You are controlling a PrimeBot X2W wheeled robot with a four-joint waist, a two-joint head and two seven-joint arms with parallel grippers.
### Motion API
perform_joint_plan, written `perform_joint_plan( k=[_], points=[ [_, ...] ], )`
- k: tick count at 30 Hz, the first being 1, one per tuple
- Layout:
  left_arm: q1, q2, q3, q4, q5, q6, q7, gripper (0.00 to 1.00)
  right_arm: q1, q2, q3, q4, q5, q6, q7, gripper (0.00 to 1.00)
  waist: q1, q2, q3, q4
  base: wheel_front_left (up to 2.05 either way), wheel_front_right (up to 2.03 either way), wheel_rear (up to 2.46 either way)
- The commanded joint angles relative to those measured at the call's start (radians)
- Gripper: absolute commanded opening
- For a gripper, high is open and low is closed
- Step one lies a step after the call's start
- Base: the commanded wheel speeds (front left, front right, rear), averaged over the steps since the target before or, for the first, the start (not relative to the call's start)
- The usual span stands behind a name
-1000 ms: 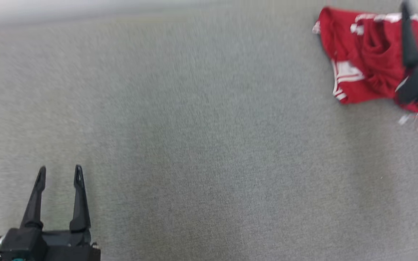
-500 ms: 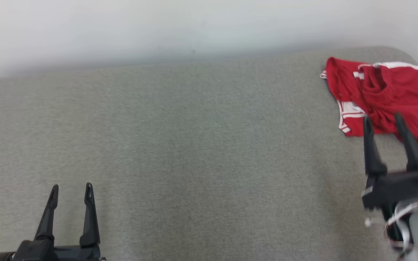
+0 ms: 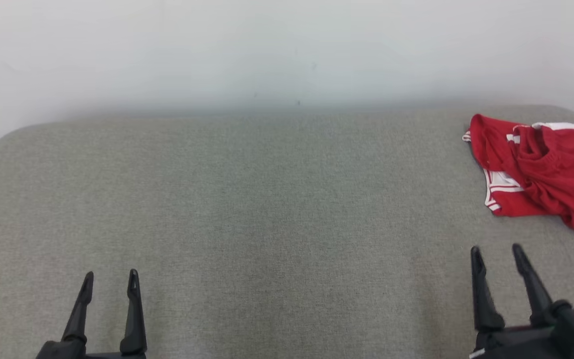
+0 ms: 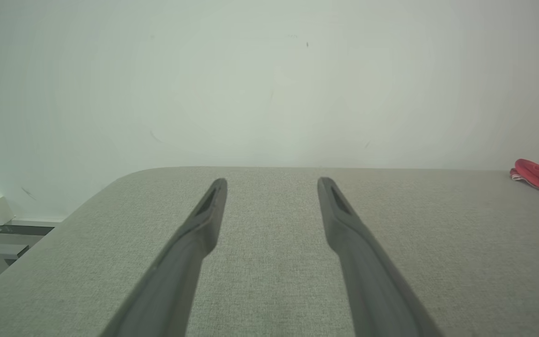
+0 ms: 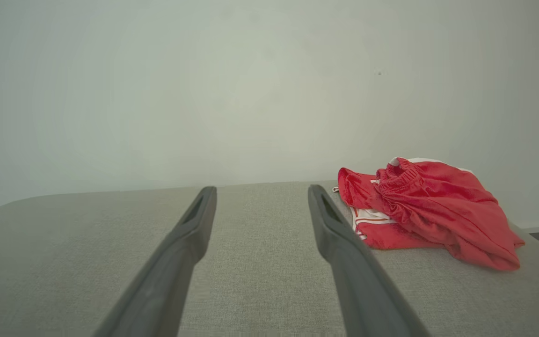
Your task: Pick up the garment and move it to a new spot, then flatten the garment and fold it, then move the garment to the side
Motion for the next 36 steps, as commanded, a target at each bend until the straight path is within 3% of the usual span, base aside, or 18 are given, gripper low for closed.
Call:
perform_joint_plan(
  k=[1,15,28,29,33,36],
  points=[
    [0.013,-0.004,-0.002,0.006,-0.002,-0.003,-0.003,1.00,0.022,0.007,0.002,-0.001,-0.015,-0.003,-0.008,1.00,0.0001,0.0002,-0.017,0.011,0.00,0.00,0.00],
    [0.039,0.002,-0.005,0.036,-0.016,-0.020,-0.003,1.00,0.084,0.038,0.022,0.020,-0.026,-0.003,-0.024,1.00,0.0001,0.0002,-0.062,0.037,0.00,0.00,0.00],
    [0.031,0.011,-0.013,0.072,-0.011,-0.005,-0.003,1.00,0.068,0.040,0.057,0.070,0.014,-0.002,-0.040,1.00,0.0001,0.0002,-0.066,0.047,0.00,0.00,0.00],
    [0.027,0.007,-0.013,0.073,-0.014,-0.006,0.000,0.00,0.070,0.038,0.056,0.071,0.008,0.000,-0.038,0.00,0.0001,0.0002,-0.066,0.047,0.00,0.00,0.00],
    [0.039,-0.002,-0.013,0.109,-0.015,-0.006,0.006,0.00,0.083,0.038,0.057,0.107,0.009,0.000,-0.036,0.00,0.0001,0.0002,-0.066,0.047,0.00,0.00,0.00],
    [0.026,-0.004,-0.002,0.118,-0.075,-0.009,0.026,0.00,0.077,0.035,0.057,0.109,0.073,0.000,-0.028,0.00,0.0001,0.0002,-0.066,0.046,0.00,0.00,0.00]
  ],
)
